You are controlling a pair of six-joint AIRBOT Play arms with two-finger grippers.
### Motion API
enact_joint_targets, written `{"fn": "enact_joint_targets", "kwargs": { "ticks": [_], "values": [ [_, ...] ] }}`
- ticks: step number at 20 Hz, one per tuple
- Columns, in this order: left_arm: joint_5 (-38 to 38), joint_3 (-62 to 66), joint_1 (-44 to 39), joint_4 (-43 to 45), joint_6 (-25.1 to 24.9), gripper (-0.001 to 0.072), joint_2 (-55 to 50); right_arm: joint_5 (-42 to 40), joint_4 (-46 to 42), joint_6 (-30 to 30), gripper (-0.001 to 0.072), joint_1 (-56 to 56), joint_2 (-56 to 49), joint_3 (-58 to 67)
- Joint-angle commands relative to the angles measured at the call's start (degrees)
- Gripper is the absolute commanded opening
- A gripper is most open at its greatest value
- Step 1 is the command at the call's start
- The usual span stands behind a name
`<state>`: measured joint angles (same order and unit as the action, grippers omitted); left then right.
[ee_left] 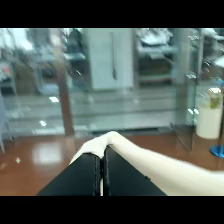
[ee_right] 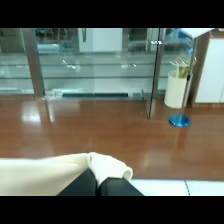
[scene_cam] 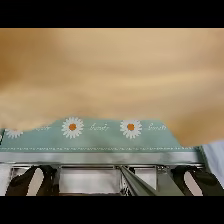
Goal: Fold the shirts.
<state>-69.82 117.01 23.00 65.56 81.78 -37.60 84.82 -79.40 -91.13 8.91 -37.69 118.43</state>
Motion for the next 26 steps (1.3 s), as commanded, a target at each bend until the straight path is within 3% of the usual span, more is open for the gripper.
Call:
{"fn": "enact_joint_targets", "kwargs": {
  "ticks": [1,6,9,13,16,21,23,26],
  "values": [
    [-3.5,-4.3,-6.1,11.7,3.3,0.002,6.8,9.9,-0.7,-0.6,0.0026,0.0,2.6,0.0],
    [-5.5,-20.5,-9.6,14.0,5.1,0.002,8.3,13.8,0.3,-1.4,0.0026,0.0,2.6,-8.4],
    [-1.6,-34.2,-9.6,10.1,5.5,0.002,6.7,7.3,3.1,-1.4,0.0026,0.0,2.5,-20.3],
    [10.0,-49.4,-9.6,2.5,5.3,0.002,0.3,-5.2,6.2,-0.6,0.0026,-0.1,-0.8,-38.4],
    [21.0,-53.4,-12.0,2.1,4.4,0.002,-9.9,-14.7,10.0,2.8,0.0026,-0.1,-10.1,-45.2],
    [33.8,-48.1,-17.8,2.1,6.2,0.002,-31.9,-30.1,15.1,3.2,0.0025,-0.1,-34.2,-42.8],
    [35.8,-44.2,-18.4,2.1,9.9,0.002,-39.7,-32.1,17.3,3.3,0.0025,-0.1,-44.3,-37.0],
    [32.3,-39.4,-18.4,2.0,15.7,0.0021,-48.4,-30.5,17.9,1.6,0.0026,-0.1,-56.7,-26.6]
  ]
}}
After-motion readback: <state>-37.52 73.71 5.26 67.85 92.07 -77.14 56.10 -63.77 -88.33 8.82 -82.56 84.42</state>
